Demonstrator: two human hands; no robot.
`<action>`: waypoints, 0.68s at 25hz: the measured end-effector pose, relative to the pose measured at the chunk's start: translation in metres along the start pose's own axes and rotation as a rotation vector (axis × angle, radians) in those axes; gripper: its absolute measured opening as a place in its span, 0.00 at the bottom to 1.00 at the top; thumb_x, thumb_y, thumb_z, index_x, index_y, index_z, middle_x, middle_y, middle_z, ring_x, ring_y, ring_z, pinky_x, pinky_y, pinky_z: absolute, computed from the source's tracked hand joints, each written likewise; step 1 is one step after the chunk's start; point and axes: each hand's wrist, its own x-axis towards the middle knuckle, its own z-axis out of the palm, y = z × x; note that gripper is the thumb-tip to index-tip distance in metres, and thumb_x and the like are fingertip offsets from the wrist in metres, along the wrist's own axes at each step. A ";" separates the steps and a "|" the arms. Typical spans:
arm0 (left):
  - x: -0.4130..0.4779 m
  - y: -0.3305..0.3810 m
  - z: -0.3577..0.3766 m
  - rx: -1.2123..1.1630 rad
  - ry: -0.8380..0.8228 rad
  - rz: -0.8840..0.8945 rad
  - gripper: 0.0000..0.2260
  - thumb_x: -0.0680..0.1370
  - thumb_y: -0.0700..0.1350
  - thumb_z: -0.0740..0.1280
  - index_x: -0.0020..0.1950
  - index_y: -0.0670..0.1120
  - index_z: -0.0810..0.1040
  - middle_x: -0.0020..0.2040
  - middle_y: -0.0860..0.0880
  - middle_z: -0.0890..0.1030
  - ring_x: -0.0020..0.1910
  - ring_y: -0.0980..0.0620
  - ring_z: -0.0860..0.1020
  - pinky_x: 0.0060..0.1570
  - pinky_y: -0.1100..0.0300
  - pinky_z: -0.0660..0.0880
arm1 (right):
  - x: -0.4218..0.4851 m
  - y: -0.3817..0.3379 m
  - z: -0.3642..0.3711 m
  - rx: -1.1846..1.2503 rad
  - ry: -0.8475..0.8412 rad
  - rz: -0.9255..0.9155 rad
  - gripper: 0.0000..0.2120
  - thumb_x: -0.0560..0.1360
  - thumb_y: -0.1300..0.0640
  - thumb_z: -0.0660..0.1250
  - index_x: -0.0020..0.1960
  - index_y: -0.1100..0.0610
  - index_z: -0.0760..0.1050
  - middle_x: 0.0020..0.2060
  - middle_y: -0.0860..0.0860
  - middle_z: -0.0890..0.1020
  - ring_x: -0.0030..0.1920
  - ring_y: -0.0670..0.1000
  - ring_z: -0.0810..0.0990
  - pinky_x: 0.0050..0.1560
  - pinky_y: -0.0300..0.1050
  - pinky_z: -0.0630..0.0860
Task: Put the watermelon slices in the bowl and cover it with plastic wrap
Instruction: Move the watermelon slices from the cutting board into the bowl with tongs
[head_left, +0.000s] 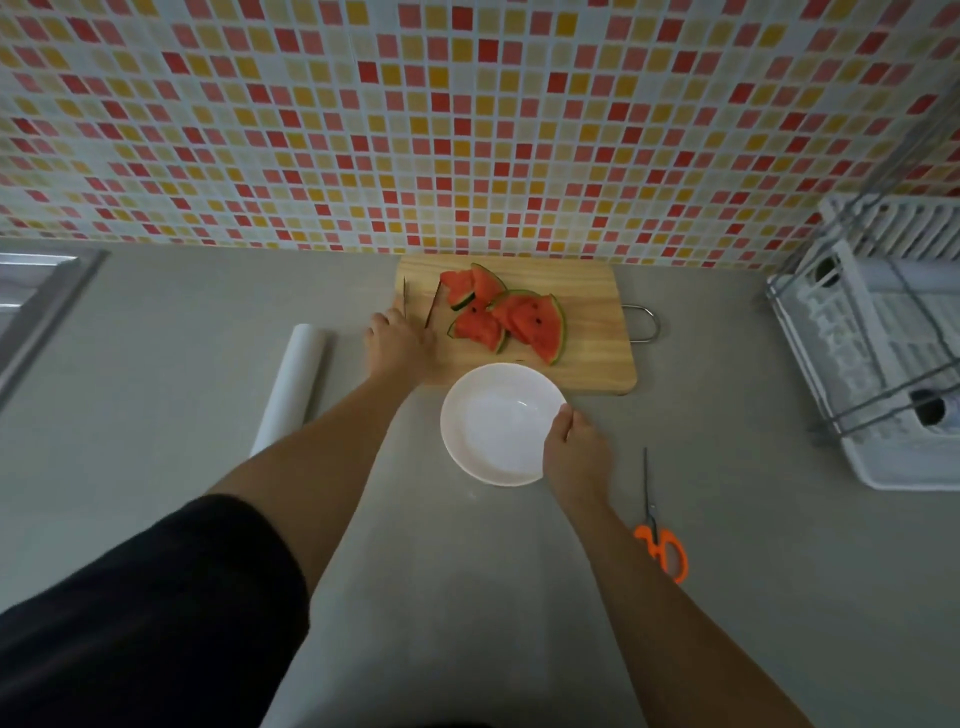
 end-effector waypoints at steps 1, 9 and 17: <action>0.007 0.002 0.003 0.055 -0.028 -0.022 0.25 0.81 0.53 0.55 0.70 0.36 0.63 0.64 0.37 0.69 0.62 0.39 0.68 0.62 0.50 0.64 | 0.000 0.001 0.000 0.003 0.003 -0.005 0.20 0.81 0.55 0.51 0.47 0.66 0.76 0.43 0.64 0.82 0.45 0.64 0.79 0.40 0.46 0.66; 0.025 0.002 -0.008 -0.253 -0.058 -0.216 0.19 0.80 0.43 0.57 0.69 0.37 0.64 0.64 0.36 0.70 0.61 0.39 0.71 0.54 0.52 0.69 | 0.002 0.004 0.000 0.026 -0.006 0.006 0.19 0.81 0.54 0.51 0.44 0.65 0.75 0.40 0.62 0.81 0.42 0.62 0.79 0.39 0.46 0.68; -0.013 -0.028 -0.060 -0.556 -0.369 0.128 0.13 0.78 0.58 0.61 0.53 0.51 0.77 0.41 0.52 0.80 0.35 0.53 0.72 0.34 0.61 0.70 | 0.004 0.001 -0.006 -0.001 -0.038 0.002 0.19 0.81 0.53 0.51 0.46 0.64 0.75 0.42 0.61 0.82 0.45 0.63 0.79 0.45 0.52 0.74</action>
